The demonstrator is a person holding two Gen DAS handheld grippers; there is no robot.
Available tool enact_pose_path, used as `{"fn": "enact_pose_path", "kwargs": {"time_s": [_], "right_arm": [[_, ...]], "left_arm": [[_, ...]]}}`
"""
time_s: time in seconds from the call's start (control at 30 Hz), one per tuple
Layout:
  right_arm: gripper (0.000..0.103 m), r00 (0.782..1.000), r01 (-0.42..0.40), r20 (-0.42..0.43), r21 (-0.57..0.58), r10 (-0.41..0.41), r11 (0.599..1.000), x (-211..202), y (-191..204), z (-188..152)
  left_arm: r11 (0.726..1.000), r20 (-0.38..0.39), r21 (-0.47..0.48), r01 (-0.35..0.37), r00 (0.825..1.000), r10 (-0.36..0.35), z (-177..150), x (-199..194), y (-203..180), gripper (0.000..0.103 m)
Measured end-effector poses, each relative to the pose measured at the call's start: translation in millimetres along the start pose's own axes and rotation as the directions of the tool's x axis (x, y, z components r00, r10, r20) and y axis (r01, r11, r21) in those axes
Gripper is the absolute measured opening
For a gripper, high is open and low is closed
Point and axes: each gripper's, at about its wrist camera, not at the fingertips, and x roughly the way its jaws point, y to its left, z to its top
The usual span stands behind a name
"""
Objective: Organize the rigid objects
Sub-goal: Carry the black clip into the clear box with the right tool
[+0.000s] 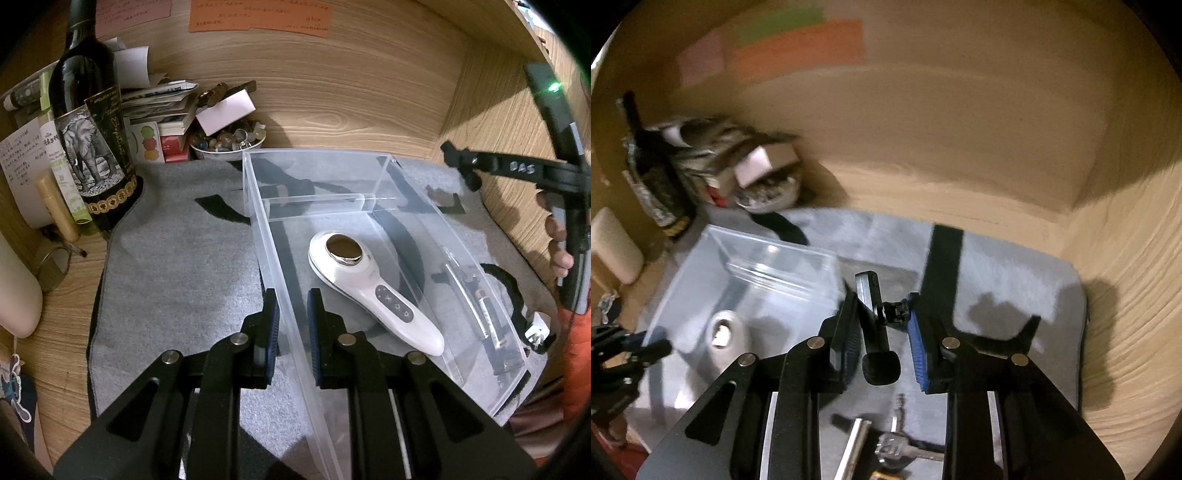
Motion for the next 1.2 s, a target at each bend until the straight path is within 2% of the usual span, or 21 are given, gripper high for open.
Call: {"fn": "enact_pose_path", "kwargs": {"time_s": [0.3,0.53,0.87,1.2], "right_arm": [[0.023,0.996,-0.045,0.073,-0.076,0.05,0.996,-21.2,35.5,5.2],[0.023,0.992,-0.088,0.073,-0.132,0.099,0.987,-26.5,61.1,2.5],[0.023,0.986,-0.169,-0.029,-0.218,0.166,0.961,-1.7,97.8,-13.0],[0.023,0.974,-0.207,-0.161,-0.327,0.161,0.922,20.2,128.0,-36.9]], "left_arm": [[1.0,0.0,-0.001,0.001,1.0,-0.001,-0.1,0.0,0.0,0.013],[1.0,0.001,-0.001,0.001,1.0,-0.001,-0.1,0.1,-0.1,0.013],[1.0,0.002,-0.002,0.003,1.0,-0.003,-0.8,-0.5,-0.3,0.013],[1.0,0.002,-0.005,0.007,1.0,-0.007,-1.3,-1.5,-0.7,0.013]]}}
